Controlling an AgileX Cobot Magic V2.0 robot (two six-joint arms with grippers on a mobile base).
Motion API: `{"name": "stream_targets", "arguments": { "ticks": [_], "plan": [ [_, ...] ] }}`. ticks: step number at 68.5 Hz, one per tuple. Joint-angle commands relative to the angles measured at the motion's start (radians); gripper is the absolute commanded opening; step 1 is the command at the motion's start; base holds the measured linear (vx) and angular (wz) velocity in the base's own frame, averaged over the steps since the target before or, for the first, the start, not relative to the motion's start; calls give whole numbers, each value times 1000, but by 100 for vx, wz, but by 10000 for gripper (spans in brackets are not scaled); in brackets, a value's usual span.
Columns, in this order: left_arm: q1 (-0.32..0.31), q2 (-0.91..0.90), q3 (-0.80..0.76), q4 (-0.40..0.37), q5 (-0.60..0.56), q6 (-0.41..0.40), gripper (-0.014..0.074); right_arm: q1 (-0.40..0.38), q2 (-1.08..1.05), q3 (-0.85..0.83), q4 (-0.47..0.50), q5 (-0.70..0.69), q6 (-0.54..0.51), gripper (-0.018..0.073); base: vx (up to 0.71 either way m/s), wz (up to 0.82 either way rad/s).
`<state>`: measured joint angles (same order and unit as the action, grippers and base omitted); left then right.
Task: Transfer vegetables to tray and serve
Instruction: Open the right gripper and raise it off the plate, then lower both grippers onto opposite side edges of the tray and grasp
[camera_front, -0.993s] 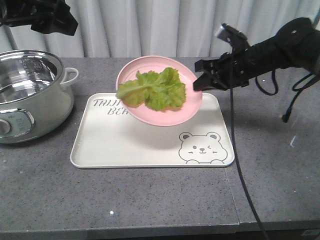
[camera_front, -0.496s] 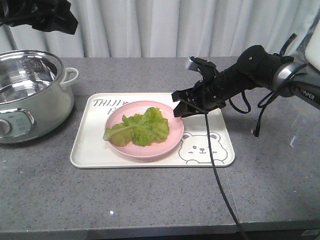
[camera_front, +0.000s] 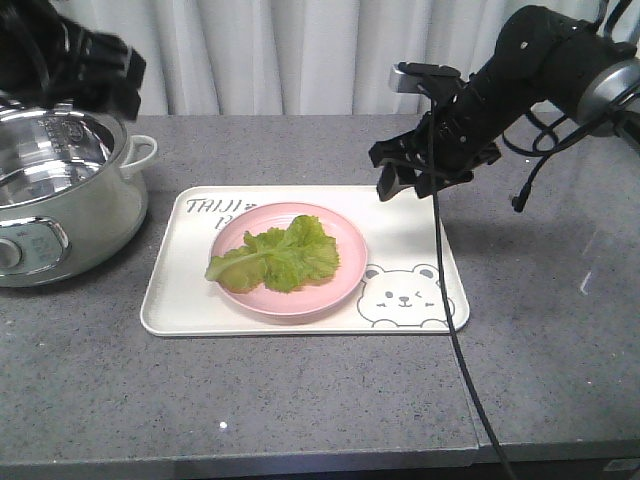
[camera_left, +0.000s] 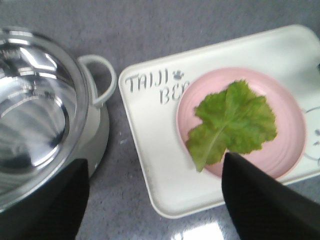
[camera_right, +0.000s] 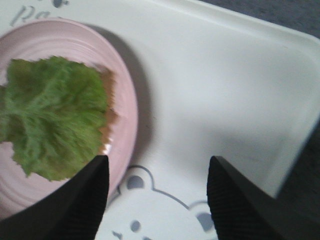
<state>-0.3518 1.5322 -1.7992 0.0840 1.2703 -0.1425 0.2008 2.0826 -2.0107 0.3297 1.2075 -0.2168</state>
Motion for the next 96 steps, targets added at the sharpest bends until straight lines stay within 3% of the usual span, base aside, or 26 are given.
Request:
{"name": "stream_targets", "arguments": {
  "ticks": [1,9,32,66,83,96],
  "plan": [
    [-3,-33,82,7,-38,-20,534,-6,-82,-41,-128,67,72,414,0,0],
    [-3,-33,216,7,-99,-55,534,-6,-93,-25,-202,76,163,414,0,0],
    [-3,-33,430,5,-272,-115,534,-16,-80,-14,-207,76,176,414,0,0],
    [-3,57,442,7,-321,-116,534,-42,-17,-13,-186,77,205,412,0,0],
    [-3,101,442,6,-329,-114,534,-57,-18,96,-217,77,166,412,0,0],
    [-3,101,442,6,-347,-113,534,-56,-41,102,-155,76,169,412,0,0]
  ]
}}
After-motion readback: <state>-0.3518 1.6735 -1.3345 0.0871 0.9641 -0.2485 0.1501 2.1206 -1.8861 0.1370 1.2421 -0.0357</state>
